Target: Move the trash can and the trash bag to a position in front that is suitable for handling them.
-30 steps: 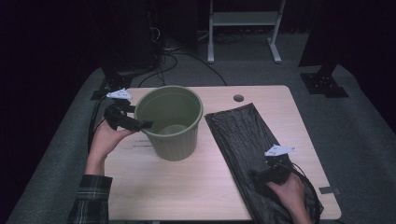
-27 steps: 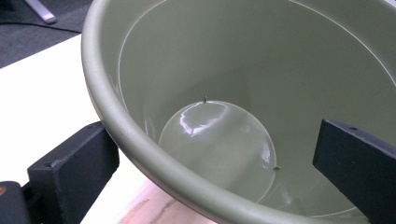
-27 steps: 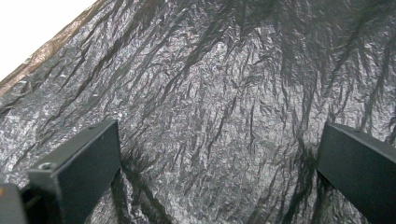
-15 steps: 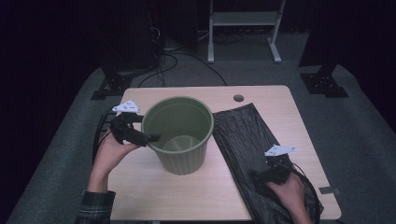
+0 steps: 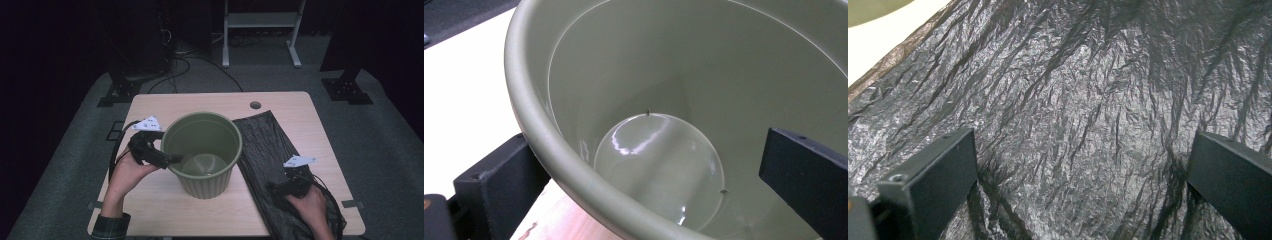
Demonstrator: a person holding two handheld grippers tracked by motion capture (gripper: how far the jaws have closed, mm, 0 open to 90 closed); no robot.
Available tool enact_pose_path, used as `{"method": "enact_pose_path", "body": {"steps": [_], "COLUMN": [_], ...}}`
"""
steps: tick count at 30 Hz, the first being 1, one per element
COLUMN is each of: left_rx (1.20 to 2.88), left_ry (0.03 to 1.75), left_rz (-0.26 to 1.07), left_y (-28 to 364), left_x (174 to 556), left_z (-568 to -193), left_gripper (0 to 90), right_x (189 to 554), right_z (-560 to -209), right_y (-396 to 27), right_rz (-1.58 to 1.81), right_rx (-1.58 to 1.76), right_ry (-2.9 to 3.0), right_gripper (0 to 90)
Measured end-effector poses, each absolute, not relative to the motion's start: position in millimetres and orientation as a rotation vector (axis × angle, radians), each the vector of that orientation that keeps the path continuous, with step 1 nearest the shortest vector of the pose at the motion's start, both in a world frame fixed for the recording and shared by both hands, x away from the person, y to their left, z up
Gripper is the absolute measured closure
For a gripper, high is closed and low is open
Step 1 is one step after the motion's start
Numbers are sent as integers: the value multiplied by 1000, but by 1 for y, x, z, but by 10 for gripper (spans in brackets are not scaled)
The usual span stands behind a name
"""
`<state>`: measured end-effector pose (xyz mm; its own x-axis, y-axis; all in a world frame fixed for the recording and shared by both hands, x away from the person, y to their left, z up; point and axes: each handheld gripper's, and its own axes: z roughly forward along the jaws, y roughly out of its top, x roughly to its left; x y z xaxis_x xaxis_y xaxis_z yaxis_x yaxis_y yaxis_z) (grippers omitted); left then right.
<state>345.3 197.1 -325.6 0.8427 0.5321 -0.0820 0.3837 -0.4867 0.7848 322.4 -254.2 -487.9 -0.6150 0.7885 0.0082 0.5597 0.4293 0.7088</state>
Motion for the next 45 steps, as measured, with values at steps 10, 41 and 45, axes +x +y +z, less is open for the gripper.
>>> {"method": "enact_pose_path", "body": {"steps": [10,41,45], "left_rx": [2148,1993,1994], "left_ry": [626,695,695], "left_rz": [202,324,334], "left_y": [182,251,252], "left_x": [340,299,293], "left_z": [-326,-307,-313], "left_gripper": [0,0,0], "right_x": [322,322,322], "right_z": [-488,-488,-488], "right_y": [-254,-254,-254], "right_rz": [987,986,986], "right_rx": [1158,1163,1163], "right_ry": [2362,2358,2358], "right_gripper": [0,0,0]}}
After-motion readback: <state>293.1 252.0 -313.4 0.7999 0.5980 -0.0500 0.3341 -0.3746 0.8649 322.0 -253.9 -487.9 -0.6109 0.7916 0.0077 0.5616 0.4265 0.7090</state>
